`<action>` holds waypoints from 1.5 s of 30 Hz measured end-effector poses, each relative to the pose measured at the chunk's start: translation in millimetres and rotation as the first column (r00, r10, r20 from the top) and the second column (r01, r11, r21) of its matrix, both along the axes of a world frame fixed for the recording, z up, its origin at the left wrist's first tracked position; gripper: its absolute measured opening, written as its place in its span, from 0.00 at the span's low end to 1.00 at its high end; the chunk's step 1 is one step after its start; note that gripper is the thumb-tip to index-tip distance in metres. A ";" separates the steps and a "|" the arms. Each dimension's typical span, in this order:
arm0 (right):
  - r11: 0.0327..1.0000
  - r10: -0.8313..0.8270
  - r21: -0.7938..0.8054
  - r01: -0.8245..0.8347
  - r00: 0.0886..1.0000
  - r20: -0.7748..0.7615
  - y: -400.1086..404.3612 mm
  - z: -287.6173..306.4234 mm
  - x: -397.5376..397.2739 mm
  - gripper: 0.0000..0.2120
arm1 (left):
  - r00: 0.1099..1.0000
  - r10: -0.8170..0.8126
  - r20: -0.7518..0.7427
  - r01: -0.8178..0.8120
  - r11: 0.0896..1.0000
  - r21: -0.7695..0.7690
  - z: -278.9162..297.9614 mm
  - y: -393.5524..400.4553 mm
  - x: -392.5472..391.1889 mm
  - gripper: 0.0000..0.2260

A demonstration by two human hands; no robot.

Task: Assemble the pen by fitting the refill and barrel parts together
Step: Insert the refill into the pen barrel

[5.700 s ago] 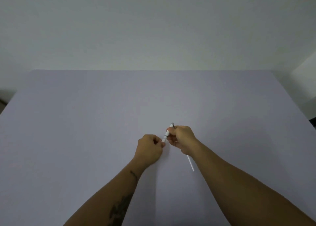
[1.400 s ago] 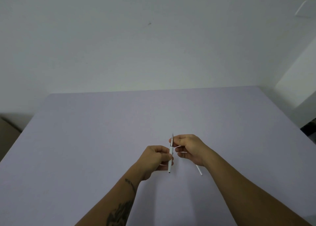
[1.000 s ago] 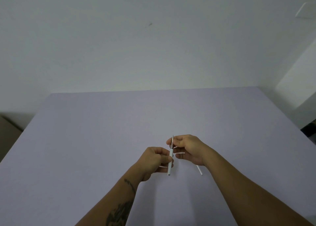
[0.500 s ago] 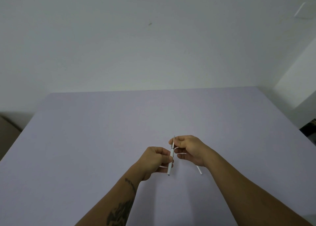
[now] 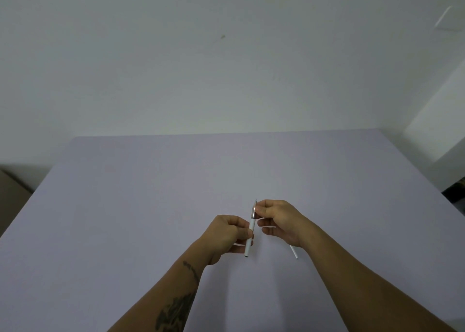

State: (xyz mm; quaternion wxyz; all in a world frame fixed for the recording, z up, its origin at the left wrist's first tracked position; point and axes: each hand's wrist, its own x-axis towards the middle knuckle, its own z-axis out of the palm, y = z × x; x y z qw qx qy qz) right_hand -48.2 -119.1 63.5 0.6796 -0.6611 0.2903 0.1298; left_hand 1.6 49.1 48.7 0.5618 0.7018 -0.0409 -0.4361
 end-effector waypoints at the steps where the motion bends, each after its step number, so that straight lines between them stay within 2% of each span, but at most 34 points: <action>1: 1.000 0.003 -0.003 -0.003 1.000 0.000 -0.3 0.9 0.2 0.07 | 1.000 0.000 0.001 0.000 1.000 -0.001 0.0 0.1 0.5 0.04; 8: 0.999 0.003 -0.052 -0.002 1.000 0.027 3.9 3.4 2.3 0.07 | 1.000 -0.015 0.017 0.015 1.000 0.005 0.3 0.7 2.4 0.04; 13: 0.999 0.037 -0.041 -0.036 0.999 0.026 3.5 4.5 2.7 0.11 | 1.000 -0.007 0.020 0.006 1.000 0.006 -3.5 3.6 2.5 0.04; 19: 0.999 0.007 -0.032 -0.007 1.000 0.000 6.4 -0.5 4.2 0.06 | 1.000 -0.004 0.017 0.004 1.000 -0.001 -4.2 3.2 2.1 0.04; 27: 0.998 0.043 -0.035 -0.043 0.999 -0.004 5.3 4.5 3.7 0.09 | 1.000 -0.005 0.021 0.005 1.000 0.009 -6.7 3.8 2.3 0.03; 35: 0.998 0.013 -0.055 -0.013 1.000 0.001 10.9 -0.4 2.3 0.07 | 1.000 -0.009 0.026 0.009 1.000 0.001 -6.1 4.3 4.0 0.04; 40: 0.998 0.044 -0.046 -0.045 0.999 -0.005 8.6 4.9 1.6 0.11 | 1.000 -0.006 0.026 0.006 1.000 0.006 -8.2 6.4 3.9 0.04; 45: 0.999 0.022 -0.043 -0.022 1.000 -0.019 10.6 0.9 3.5 0.07 | 0.999 -0.013 0.035 0.012 1.000 0.008 -8.4 7.2 5.0 0.04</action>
